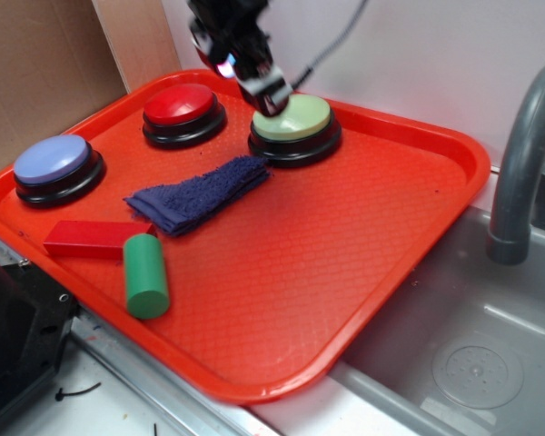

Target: Push the green button.

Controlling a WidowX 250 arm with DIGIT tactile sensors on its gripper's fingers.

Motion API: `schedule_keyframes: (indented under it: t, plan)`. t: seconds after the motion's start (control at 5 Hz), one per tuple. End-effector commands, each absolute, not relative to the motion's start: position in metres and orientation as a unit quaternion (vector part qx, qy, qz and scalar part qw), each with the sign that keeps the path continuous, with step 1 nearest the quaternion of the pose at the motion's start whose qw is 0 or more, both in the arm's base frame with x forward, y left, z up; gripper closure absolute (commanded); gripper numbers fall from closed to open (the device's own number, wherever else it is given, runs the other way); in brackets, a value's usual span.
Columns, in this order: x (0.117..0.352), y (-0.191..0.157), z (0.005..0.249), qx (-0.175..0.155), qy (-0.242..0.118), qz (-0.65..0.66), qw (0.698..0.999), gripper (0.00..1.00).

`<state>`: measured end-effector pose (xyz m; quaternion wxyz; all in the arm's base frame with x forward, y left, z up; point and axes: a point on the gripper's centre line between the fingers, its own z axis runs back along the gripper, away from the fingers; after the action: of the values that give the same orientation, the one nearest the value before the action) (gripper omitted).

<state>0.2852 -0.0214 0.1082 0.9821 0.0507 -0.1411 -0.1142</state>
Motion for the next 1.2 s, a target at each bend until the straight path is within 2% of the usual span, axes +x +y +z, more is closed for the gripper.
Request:
schedule_keyframes:
  t: [0.0, 0.2, 0.6, 0.8, 1.0]
  plan:
    - [0.261, -0.012, 0.140, 0.047, -0.138, -0.085, 0.986, 0.00]
    - [0.245, -0.006, 0.151, 0.053, -0.137, -0.070, 0.987, 0.00]
    - [0.233, 0.010, 0.169, 0.036, -0.123, -0.046, 0.991, 0.00]
    - [0.221, 0.011, 0.175, 0.041, -0.109, -0.028, 0.993, 0.00]
    - [0.210, 0.012, 0.186, 0.017, -0.104, -0.016, 0.994, 0.00]
